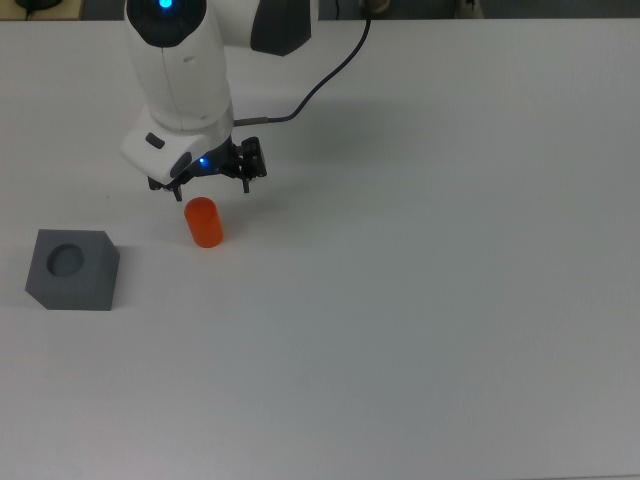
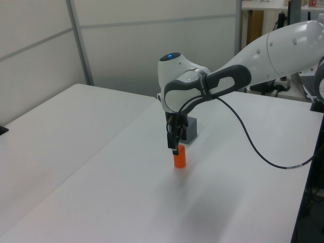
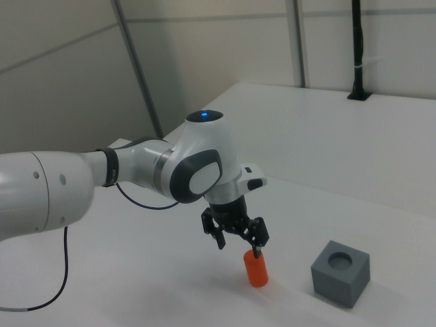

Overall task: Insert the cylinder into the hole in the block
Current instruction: 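Close the gripper around the orange cylinder, then lift the orange cylinder and carry it over the grey block's hole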

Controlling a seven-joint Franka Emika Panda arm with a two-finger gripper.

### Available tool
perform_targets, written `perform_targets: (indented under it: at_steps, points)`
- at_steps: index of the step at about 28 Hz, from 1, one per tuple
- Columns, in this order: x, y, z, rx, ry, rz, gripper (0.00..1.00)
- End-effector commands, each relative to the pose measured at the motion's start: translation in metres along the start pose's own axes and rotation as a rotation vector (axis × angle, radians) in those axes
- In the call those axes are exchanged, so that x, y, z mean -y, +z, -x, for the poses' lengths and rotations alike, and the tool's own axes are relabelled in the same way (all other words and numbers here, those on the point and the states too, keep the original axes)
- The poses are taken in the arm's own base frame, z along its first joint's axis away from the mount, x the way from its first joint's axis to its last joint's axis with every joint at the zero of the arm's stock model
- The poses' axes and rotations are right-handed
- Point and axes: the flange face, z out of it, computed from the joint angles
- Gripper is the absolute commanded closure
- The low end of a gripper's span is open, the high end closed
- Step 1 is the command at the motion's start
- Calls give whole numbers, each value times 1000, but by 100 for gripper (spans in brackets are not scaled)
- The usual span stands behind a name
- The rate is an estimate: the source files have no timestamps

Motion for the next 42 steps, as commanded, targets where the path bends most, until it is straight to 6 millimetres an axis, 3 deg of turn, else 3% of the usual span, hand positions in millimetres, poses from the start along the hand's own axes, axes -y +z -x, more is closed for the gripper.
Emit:
perform_targets:
  at_steps: [1, 22, 23, 24, 28, 31, 36, 42]
  points:
    - [-3, 3, -6, -9, -30, 29, 0]
    - [-11, 32, -15, -16, -43, 69, 1]
    - [-11, 32, -15, -16, -43, 71, 6]
    - [-11, 32, -15, -15, -47, 73, 25]
    - [-12, 32, -14, -17, -47, 72, 56]
    - [-12, 32, -14, -15, -47, 72, 67]
    - [-11, 31, -15, -24, -49, 74, 69]
    - [-12, 30, -16, -34, -48, 77, 80]
